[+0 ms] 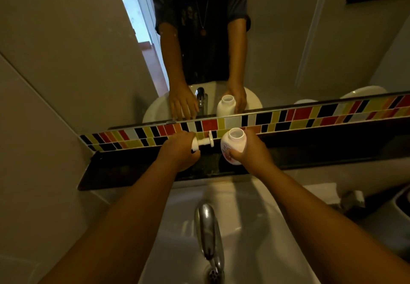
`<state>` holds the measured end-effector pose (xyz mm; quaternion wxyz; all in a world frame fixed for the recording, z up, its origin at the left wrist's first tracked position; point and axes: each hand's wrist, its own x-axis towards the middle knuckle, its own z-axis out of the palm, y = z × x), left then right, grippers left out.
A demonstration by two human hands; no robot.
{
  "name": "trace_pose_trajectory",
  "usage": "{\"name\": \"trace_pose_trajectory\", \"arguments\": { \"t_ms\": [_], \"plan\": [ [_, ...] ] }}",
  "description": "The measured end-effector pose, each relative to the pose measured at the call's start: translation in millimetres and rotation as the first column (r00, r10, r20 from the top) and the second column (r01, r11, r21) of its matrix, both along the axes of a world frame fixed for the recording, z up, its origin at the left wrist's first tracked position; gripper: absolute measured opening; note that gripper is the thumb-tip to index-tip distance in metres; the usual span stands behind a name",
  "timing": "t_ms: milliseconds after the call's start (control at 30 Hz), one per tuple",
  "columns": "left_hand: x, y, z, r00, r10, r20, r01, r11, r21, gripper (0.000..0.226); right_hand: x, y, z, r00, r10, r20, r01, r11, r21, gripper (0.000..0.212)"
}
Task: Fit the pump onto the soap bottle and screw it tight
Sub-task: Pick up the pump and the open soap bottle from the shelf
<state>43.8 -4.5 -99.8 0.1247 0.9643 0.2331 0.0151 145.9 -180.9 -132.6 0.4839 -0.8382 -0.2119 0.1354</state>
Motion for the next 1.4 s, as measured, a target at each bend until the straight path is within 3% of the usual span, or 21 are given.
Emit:
{"name": "trace_pose_trajectory", "arguments": {
  "t_ms": [300,567,767,833,933,1100,1400],
  "plan": [
    [17.7,3.5,-26.1,0.999,0.000,0.053,-0.006,0.992,0.126,0.043,3.2,-2.2,-6.3,1.000,0.024,-0.014,-0.023,0.998,0.067,0.057],
    [23.5,7.8,-28.2,0.997,0.051,-0.054,-0.042,0.987,0.157,0.044,2.8,-2.7,-7.4,0.999,0.033,-0.019,-0.032,0.997,0.070,0.061],
    [11.7,15.8,-25.4,0.980,0.139,-0.143,-0.126,0.987,0.095,0.049,2.3,-4.6,-4.8,0.998,0.063,-0.007,-0.062,0.996,0.057,0.065],
    [9.3,17.3,-22.1,0.986,0.130,-0.100,-0.128,0.991,0.024,0.049,2.0,-4.8,-3.7,0.997,0.074,-0.010,-0.073,0.996,0.060,0.063],
    [8.2,22.4,-9.2,0.991,0.129,0.018,-0.121,0.963,-0.241,0.045,1.9,-5.3,-1.2,0.996,0.091,-0.010,-0.090,0.994,0.066,0.061],
    [4.5,19.0,34.6,0.949,0.202,0.242,0.023,0.721,-0.692,0.044,0.7,-6.9,3.2,0.994,0.108,-0.014,-0.107,0.992,0.061,0.062],
    [23.8,-18.6,70.2,0.876,0.266,0.402,0.256,0.449,-0.856,0.054,-1.8,-8.6,8.2,0.993,0.117,-0.007,-0.116,0.991,0.066,0.060]
  ]
}}
